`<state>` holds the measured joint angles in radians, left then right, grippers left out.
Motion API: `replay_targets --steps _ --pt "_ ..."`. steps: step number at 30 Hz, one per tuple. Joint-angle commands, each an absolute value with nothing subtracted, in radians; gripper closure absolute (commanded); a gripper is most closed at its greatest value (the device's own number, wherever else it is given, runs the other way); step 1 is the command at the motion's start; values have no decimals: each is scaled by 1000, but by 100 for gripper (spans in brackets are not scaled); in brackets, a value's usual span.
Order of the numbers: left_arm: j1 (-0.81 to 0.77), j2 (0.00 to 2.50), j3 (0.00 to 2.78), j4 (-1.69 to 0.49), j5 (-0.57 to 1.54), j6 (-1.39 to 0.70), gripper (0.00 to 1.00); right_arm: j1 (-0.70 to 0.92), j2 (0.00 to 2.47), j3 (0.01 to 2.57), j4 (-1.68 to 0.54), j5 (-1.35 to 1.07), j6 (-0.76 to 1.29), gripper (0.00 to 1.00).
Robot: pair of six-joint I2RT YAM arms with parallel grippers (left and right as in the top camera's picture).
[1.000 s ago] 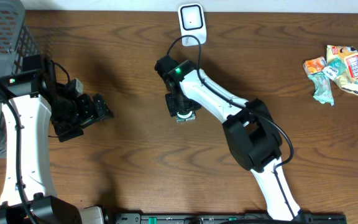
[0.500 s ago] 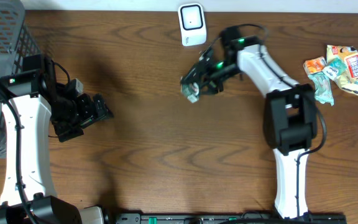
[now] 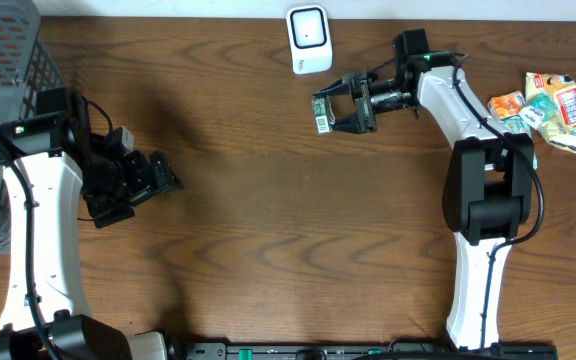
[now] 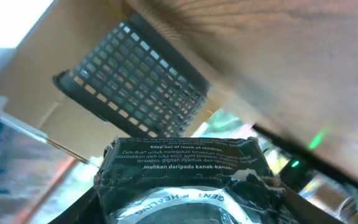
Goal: Scan the item barcode
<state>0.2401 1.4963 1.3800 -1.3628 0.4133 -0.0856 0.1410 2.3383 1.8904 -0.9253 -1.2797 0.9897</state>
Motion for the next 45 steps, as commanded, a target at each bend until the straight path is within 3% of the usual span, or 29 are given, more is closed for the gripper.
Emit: replay_targets --steps 1,5,16,26,31,34,38,45 --pt "239 1496 1382 -1367 411 -91 2 145 2294 1904 -923 -1314 1217 48" --pt "239 1496 1382 -1367 411 -91 2 146 2294 1904 -875 -1249 1309 51" --pt "239 1496 1382 -1367 411 -91 2 155 2294 1904 -871 -1161 1277 53" --pt "239 1496 1382 -1367 411 -91 2 302 2294 1904 -898 -612 789 57" --pt "239 1496 1382 -1367 411 -91 2 398 2294 1904 -958 -186 700 58" --pt "239 1496 1382 -1367 411 -91 2 473 2294 1904 -961 77 653 67" --pt "239 1496 1382 -1367 411 -91 2 538 2295 1903 -960 159 561 59" --pt "239 1496 1382 -1367 411 -91 2 553 2295 1902 -944 160 533 59"
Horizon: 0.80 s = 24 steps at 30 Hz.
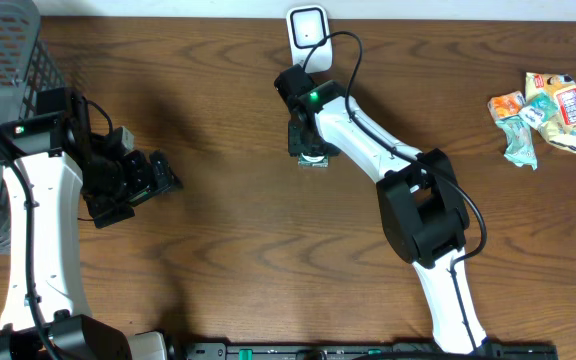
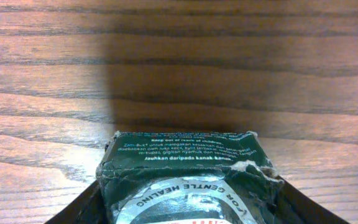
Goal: Scan the item barcode
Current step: 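Present the Zam-Buk tin to the white scanner with the right gripper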
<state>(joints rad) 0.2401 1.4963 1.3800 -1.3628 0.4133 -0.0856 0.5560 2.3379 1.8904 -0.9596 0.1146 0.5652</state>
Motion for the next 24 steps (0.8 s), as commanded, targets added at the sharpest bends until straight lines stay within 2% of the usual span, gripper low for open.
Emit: replay_targets --steps 1,12,21,24 --pt "239 1496 1382 -1367 411 -91 2 551 2295 1902 -934 159 533 59" --pt "239 1496 1382 -1367 411 -91 2 471 2295 2009 -557 191 277 64" --pt "239 1496 1382 -1367 411 -91 2 421 2322 2013 -83 189 271 61" --pt "239 1496 1382 -1367 411 -91 2 419 2365 2013 73 189 236 62"
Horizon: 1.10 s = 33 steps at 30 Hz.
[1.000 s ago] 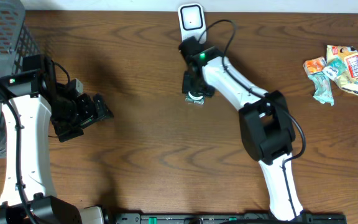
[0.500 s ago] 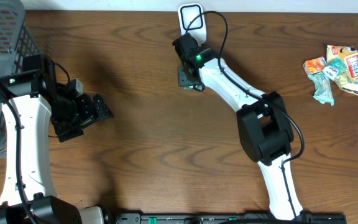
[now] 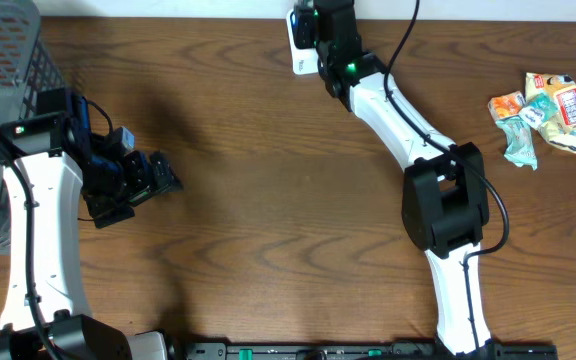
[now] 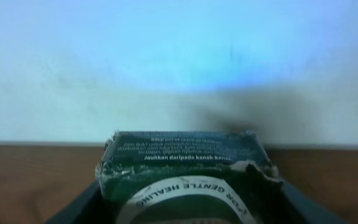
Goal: Scan the item barcode
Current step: 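Present the Zam-Buk tin to the white scanner with the right gripper, then carry the tin to the right-edge pile and open the right gripper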
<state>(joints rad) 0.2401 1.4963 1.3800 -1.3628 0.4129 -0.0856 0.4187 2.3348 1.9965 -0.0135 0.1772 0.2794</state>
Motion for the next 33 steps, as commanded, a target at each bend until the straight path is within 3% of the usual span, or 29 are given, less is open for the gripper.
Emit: replay_targets --steps 1,4,13,18,20,23,33 --pt "239 1496 1382 -1367 411 -91 2 419 2380 2013 126 189 216 62" --pt "239 1496 1382 -1367 411 -91 2 419 2422 2013 239 189 204 53" --pt "239 1496 1382 -1367 411 -91 2 417 2480 2013 299 190 204 57" --pt "239 1496 1382 -1367 411 -91 3 389 2429 2016 250 218 204 53" --pt "239 1496 1382 -1367 411 -91 2 358 2382 2016 175 219 204 57" --pt "239 1496 1382 -1367 411 -91 2 309 2313 2016 35 219 203 52" --pt "239 1496 1382 -1367 411 -91 2 -18 2132 2016 -683 231 -65 51"
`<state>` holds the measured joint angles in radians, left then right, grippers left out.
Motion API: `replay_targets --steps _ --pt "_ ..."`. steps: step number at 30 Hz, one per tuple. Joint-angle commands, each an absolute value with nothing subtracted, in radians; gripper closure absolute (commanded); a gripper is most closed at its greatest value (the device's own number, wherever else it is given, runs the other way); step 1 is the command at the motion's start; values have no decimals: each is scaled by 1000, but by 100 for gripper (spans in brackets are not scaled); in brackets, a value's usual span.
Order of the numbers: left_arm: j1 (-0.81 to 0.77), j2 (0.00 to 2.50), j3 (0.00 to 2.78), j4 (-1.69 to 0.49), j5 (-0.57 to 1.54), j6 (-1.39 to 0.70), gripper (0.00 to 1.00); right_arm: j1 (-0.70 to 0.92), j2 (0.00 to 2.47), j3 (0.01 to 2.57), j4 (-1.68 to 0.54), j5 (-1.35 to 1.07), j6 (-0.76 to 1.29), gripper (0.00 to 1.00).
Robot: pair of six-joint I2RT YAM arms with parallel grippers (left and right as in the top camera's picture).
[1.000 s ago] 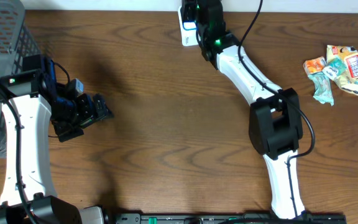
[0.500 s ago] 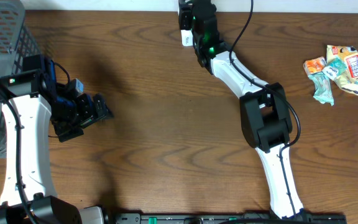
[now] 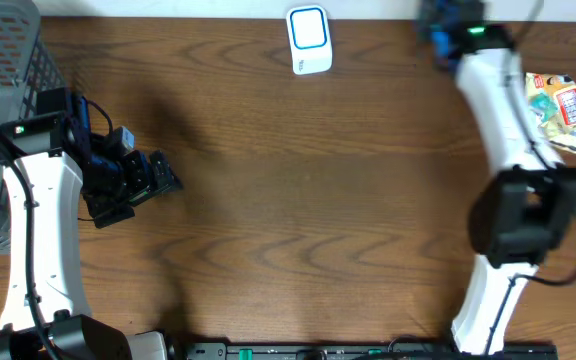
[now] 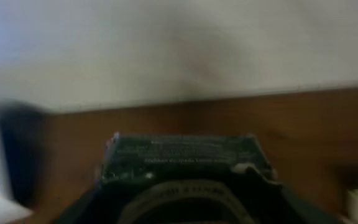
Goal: Scan the item barcode
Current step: 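Carry the tin to the right-edge pile and open the right gripper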
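A dark green box with white print (image 4: 185, 155) fills the bottom of the right wrist view, and my right gripper (image 4: 185, 193) is shut on it. Overhead, that gripper (image 3: 436, 20) is at the table's far edge, right of the white barcode scanner (image 3: 308, 40). The scanner's lit face shows at the left edge of the wrist view. The box is hidden overhead. My left gripper (image 3: 143, 178) hovers over the left side of the table, holding nothing that I can see.
A grey mesh basket (image 3: 3, 50) stands at the far left corner. Colourful snack packets (image 3: 560, 100) lie at the right edge, close to my right arm. The wooden table (image 3: 298, 220) stretches between the arms.
My right gripper, still holding the green box, has moved from directly at the scanner to the far edge right of it. The left arm has not moved.
My right gripper held the green box raised to the right of the scanner. Then it held it low over the table just in front of the scanner, then up against the scanner. Now it holds it to the scanner's right.
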<state>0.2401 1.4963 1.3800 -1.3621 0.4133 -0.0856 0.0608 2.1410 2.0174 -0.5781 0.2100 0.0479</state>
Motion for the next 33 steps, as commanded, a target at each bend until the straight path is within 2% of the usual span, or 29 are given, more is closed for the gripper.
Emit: replay_targets --steps 1,3,6,10,11,13,15,20,23,25,29,33 --pt "239 1496 1382 -1367 411 -91 2 -54 2132 2015 -735 239 -65 49" --pt "239 1496 1382 -1367 411 -91 2 -143 2132 2010 -803 241 -65 46" --pt "239 1496 1382 -1367 411 -91 2 -220 2132 2008 -836 241 -65 34" --pt "239 1496 1382 -1367 411 -91 2 -306 2132 2006 -873 241 -64 33" --pt "239 1496 1382 -1367 411 -91 2 -329 2132 2003 -881 241 -60 28" --pt "239 1496 1382 -1367 411 -91 2 -356 2133 1996 -885 241 -57 8" --pt "239 1496 1382 -1367 411 -91 2 -371 2133 1993 -899 226 -26 1" --pt "239 1496 1382 -1367 411 -91 2 -355 2043 1994 -1005 203 194 1" --pt "239 1496 1382 -1367 411 -91 2 -344 1911 1994 -1127 -56 243 1" --pt "239 1496 1382 -1367 411 -91 2 -325 1822 1993 -1233 -132 292 1" --pt "239 1496 1382 -1367 411 -91 2 -260 1676 1964 -1362 -132 301 1" --pt "239 1496 1382 -1367 411 -91 2 -145 1469 1799 -1341 -60 292 1"
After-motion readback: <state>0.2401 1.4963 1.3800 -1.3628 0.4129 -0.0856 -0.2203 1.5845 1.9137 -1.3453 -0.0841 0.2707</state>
